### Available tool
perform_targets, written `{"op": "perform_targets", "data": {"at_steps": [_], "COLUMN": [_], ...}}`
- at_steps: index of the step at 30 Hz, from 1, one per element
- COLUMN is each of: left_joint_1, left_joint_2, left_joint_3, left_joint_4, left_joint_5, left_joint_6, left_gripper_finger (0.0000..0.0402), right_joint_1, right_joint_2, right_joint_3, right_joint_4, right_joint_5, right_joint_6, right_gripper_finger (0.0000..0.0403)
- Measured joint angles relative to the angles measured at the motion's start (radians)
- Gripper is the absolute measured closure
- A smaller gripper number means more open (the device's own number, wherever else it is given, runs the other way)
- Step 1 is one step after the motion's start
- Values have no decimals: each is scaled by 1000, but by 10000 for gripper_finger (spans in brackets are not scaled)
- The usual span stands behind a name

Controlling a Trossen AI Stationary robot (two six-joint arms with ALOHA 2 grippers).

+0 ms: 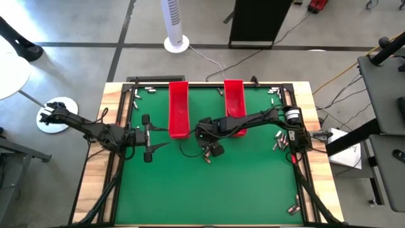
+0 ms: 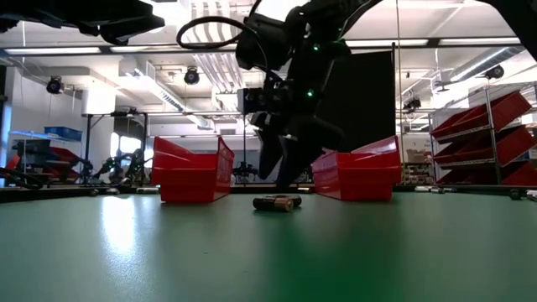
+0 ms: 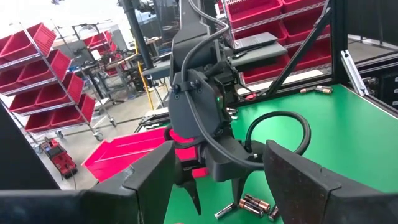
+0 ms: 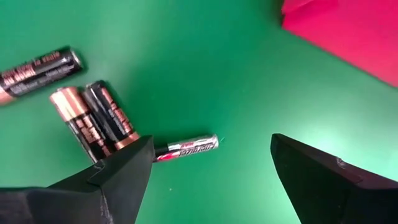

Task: Sort batteries
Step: Put the silver battery into the right red bin

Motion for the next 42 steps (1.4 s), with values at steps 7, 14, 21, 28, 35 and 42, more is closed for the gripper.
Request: {"op": "perform_targets", "data": {"at_steps": [7,14,21,28,35,42], "left_joint_1": [0,0,0,0,0,0], "left_joint_2": [0,0,0,0,0,-6], "left_joint_3": [0,0,0,0,0,0], "left_joint_4": [0,-1,-3,-9,-10,-64], "left_joint_5": [0,0,0,0,0,0], "left_joint_6": [0,0,0,0,0,-28], "left_gripper_finger": [180,180,180,180,180,180], "right_joint_1": [0,0,0,7,14,11], "right_joint_2": [0,-1,-1,-1,-1,-1], "right_joint_3": [-24,-32,-33,-33,-34,-36], "right_joint_4": [6,2,2,28,209,283], "right_joint_5": [-1,-6,-25,-32,-33,-25], "right_joint_6": [2,5,37,19,36,151], "right_gripper_finger": [87,91,87,109,125,125]}}
